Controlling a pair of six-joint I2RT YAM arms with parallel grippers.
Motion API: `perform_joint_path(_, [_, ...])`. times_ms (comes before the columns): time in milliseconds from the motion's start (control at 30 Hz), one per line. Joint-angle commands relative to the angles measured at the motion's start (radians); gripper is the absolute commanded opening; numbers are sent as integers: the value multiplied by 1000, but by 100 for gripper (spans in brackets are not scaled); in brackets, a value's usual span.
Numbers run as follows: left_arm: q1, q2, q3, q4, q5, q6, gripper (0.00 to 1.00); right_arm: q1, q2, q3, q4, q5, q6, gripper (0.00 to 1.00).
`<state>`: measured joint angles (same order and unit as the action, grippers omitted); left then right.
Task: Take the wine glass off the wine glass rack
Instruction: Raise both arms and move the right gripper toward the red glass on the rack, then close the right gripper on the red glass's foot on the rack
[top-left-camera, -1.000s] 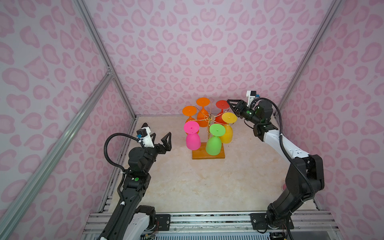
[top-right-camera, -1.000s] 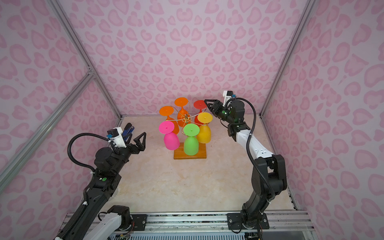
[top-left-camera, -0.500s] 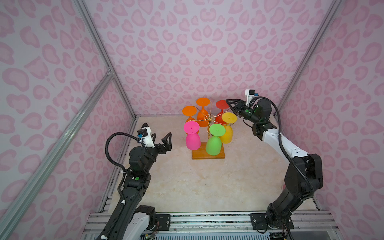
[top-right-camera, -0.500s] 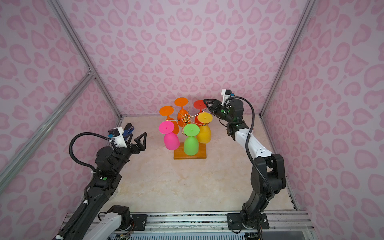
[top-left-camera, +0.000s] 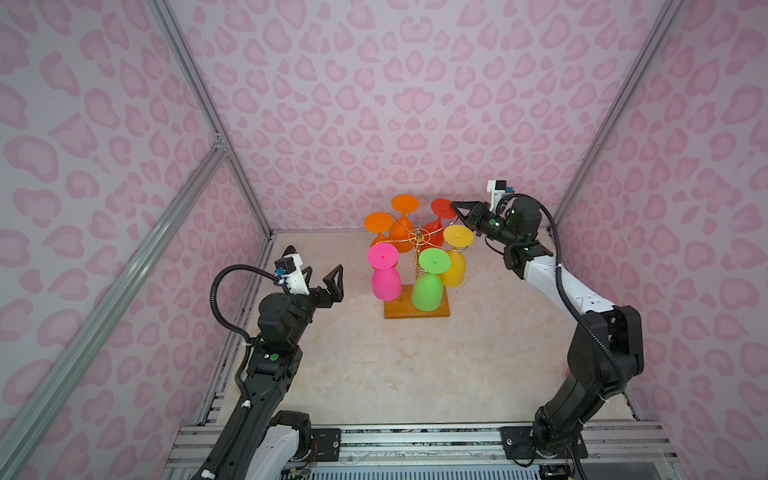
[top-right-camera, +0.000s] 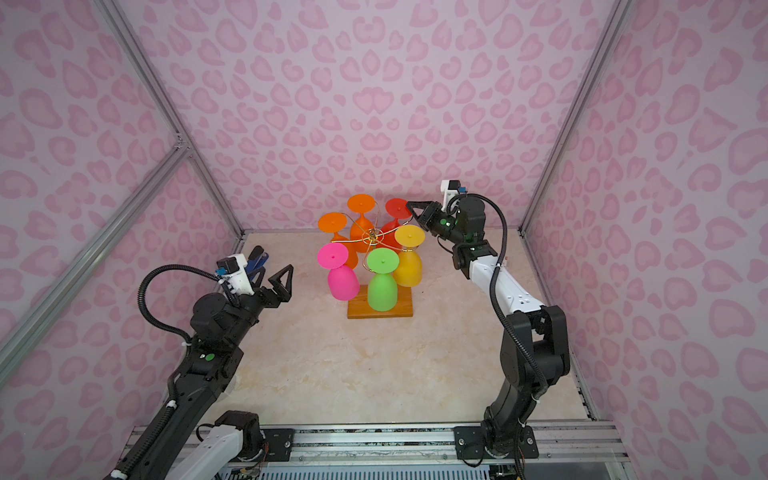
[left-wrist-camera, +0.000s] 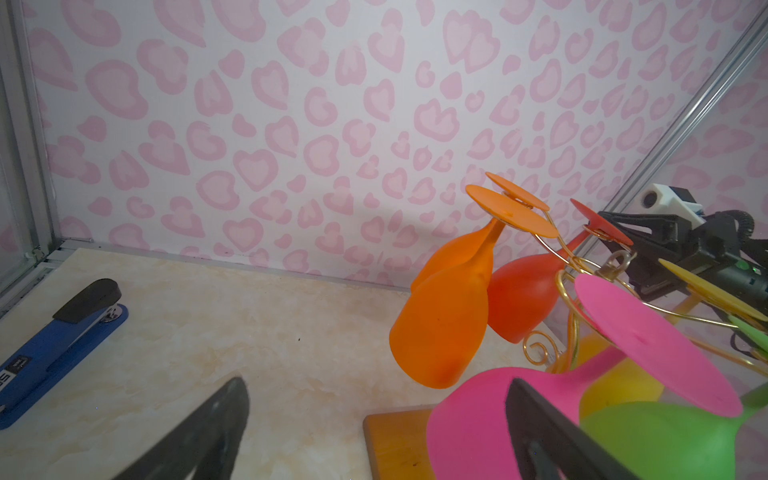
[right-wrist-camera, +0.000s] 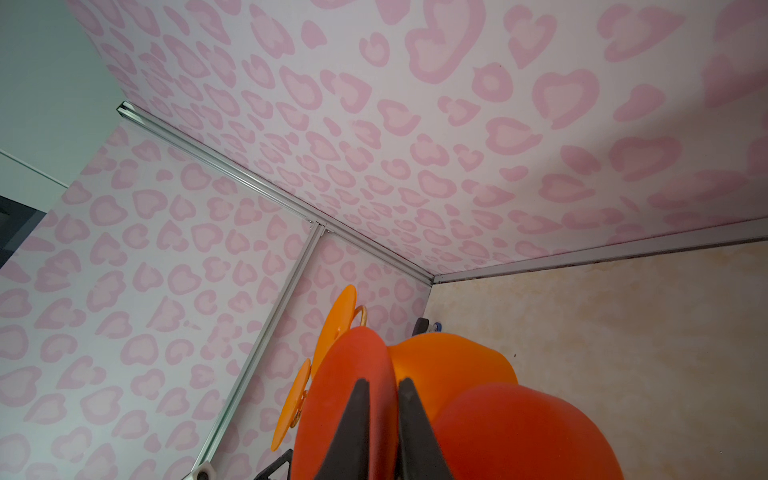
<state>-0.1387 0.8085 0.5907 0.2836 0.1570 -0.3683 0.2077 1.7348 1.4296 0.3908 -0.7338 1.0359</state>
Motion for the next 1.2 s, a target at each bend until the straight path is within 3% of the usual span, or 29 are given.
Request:
perform_joint_path(0, [1,1,4,16,-1,8,98,2,6,12,16,-27,4,12])
perform_joint_path(433, [1,9,3,17,-1,4,98,-1,-1,25,16,-30,11,11])
perform_joint_path(700, [1,19,4,19,3,2,98,-5,5,29,42,-38,34,19])
perform_joint_path(1167, [1,19,-8,17,-4,-1,98,-5,0,38,-33,-58,-1,19])
